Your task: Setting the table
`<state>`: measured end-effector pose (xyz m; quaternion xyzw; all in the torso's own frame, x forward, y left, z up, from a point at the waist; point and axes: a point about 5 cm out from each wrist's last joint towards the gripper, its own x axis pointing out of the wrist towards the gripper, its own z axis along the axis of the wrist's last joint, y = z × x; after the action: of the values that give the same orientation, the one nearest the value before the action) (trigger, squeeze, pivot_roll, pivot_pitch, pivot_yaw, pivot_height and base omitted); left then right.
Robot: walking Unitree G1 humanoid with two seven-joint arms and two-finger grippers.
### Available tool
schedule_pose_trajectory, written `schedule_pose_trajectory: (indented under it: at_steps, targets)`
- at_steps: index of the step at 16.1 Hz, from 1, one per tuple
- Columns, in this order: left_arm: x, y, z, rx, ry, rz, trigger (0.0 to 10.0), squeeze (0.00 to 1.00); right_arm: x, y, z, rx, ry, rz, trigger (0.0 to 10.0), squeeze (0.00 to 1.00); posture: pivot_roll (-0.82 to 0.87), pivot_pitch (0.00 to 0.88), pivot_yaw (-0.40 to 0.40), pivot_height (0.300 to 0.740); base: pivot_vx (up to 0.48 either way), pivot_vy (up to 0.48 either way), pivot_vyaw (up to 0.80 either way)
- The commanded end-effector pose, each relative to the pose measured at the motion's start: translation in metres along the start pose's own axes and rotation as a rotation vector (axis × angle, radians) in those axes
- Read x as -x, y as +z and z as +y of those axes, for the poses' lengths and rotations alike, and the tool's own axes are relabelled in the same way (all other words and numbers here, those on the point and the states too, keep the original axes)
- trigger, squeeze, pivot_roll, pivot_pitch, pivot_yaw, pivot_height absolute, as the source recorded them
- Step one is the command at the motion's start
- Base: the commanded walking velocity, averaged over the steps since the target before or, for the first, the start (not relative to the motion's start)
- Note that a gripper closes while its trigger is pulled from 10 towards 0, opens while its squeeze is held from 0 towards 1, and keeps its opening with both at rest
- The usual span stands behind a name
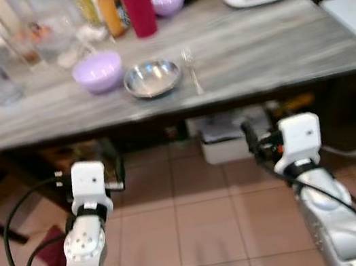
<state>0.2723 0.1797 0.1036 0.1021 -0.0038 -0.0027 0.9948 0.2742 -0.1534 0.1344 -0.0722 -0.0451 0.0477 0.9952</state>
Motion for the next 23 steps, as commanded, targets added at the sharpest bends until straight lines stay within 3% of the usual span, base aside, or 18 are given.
schedule_pose_trajectory:
  at_steps: [1, 7, 9, 14, 23]
  targets:
    - [0.001, -0.001, 0.003, -0.015, 0.007, 0.009, 10.0, 0.0, -0.002, 0.004, 0.01, -0.003, 0.061, -0.027, 10.0, 0.0, -0.15, 0.113, 0.118, 0.74, -0.251, 0.0, 0.0]
    - [0.001, -0.001, 0.0, -0.006, 0.007, -0.001, 10.0, 0.0, -0.003, 0.0, 0.018, -0.143, 0.002, 0.015, 10.0, 0.0, -0.14, 0.114, 0.107, 0.74, -0.224, 0.0, 0.0]
    - [-0.001, 0.006, -0.005, 0.035, -0.056, -0.051, 10.0, 0.0, -0.003, 0.004, 0.017, -0.119, -0.031, -0.012, 10.0, 0.0, -0.14, 0.112, 0.106, 0.74, 0.0, 0.0, 0.0]
    - [-0.005, 0.012, -0.017, 0.07, -0.125, -0.069, 10.0, 0.0, -0.005, 0.005, 0.007, -0.14, -0.078, -0.006, 10.0, 0.0, -0.16, 0.114, 0.103, 0.74, 0.0, 0.0, -0.16]
    - [-0.009, 0.014, -0.021, 0.098, -0.151, -0.079, 10.0, 0.0, -0.007, 0.008, 0.011, -0.12, -0.072, -0.017, 10.0, 0.0, -0.16, 0.113, 0.103, 0.74, 0.0, -0.41, -0.15]
